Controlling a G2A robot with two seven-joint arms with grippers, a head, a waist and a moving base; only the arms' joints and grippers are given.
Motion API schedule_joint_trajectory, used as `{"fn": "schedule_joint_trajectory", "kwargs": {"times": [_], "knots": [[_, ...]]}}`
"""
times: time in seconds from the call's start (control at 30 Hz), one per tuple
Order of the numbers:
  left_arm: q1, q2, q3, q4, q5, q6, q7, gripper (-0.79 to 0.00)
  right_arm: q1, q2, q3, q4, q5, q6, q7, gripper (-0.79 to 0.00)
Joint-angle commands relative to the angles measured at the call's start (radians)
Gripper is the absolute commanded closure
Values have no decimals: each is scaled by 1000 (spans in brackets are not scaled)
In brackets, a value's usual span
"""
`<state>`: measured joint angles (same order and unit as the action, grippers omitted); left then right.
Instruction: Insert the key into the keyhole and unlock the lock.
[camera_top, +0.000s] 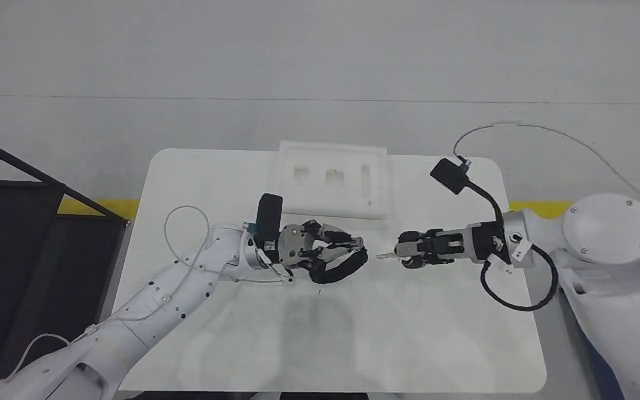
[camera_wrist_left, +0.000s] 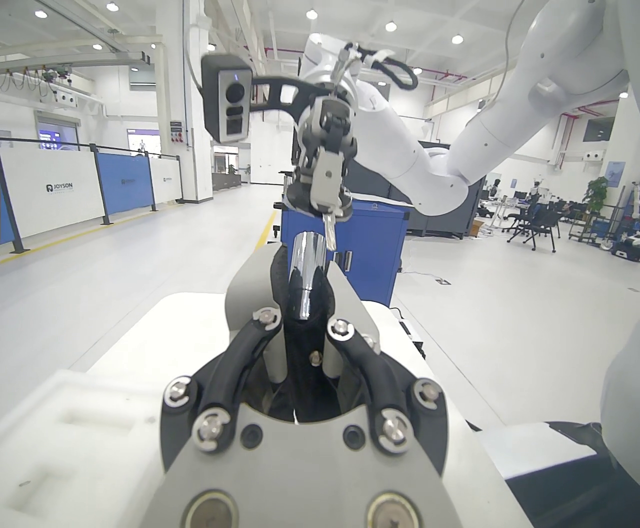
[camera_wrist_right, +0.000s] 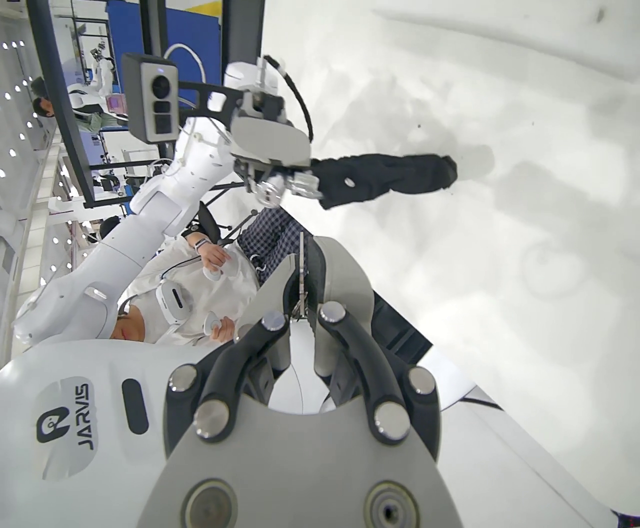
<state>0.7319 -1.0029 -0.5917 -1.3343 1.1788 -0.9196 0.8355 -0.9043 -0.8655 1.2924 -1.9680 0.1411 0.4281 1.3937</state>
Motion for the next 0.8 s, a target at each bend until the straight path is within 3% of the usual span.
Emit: {"fn": "schedule_joint_trajectory", "kwargs": {"times": [0.0, 0.23, 0.77], "knots": [[5, 0, -12, -8, 15, 0, -3, 0, 0, 6, -30, 25, 20, -19, 18, 0], [4, 2, -48, -38, 138, -33, 26, 0, 77, 30, -170, 154, 195, -73, 71, 0], [-19, -23, -19, -51, 222, -40, 25, 0, 228, 29, -335, 233, 295, -95, 93, 0]]}}
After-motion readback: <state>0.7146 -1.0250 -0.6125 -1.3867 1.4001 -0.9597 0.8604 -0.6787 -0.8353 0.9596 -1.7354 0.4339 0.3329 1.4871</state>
